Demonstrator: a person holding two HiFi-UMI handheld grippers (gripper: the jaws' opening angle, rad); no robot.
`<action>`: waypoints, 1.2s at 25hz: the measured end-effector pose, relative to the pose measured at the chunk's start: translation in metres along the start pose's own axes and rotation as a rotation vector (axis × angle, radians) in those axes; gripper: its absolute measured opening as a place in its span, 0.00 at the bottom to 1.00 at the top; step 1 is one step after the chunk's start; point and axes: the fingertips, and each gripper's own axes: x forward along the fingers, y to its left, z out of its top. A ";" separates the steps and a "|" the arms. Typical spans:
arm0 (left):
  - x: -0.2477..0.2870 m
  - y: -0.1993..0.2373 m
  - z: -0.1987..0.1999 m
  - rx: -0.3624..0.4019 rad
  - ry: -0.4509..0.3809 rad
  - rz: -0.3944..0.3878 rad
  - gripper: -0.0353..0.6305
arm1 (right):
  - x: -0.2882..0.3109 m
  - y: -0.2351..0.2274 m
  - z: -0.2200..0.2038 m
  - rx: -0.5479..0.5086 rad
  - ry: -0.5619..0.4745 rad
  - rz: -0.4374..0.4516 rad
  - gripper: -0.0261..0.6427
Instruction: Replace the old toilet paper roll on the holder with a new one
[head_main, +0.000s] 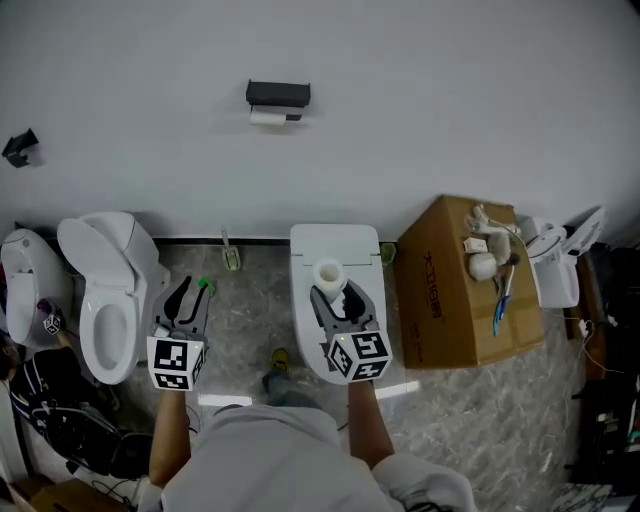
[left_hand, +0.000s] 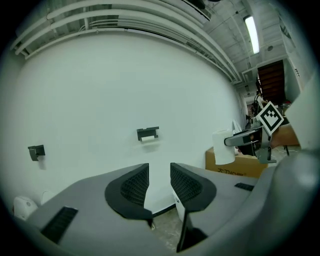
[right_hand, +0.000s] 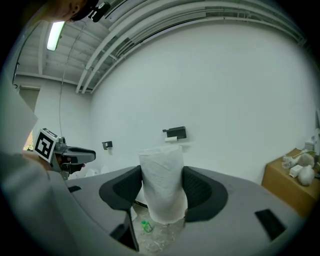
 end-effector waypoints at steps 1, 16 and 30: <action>0.017 0.003 0.005 0.001 0.003 0.000 0.25 | 0.013 -0.010 0.005 0.002 0.000 0.004 0.43; 0.184 0.028 0.057 0.023 0.021 -0.061 0.25 | 0.141 -0.099 0.058 0.029 -0.006 0.020 0.43; 0.329 0.117 0.071 0.078 -0.008 -0.210 0.26 | 0.269 -0.130 0.090 0.030 0.004 -0.142 0.43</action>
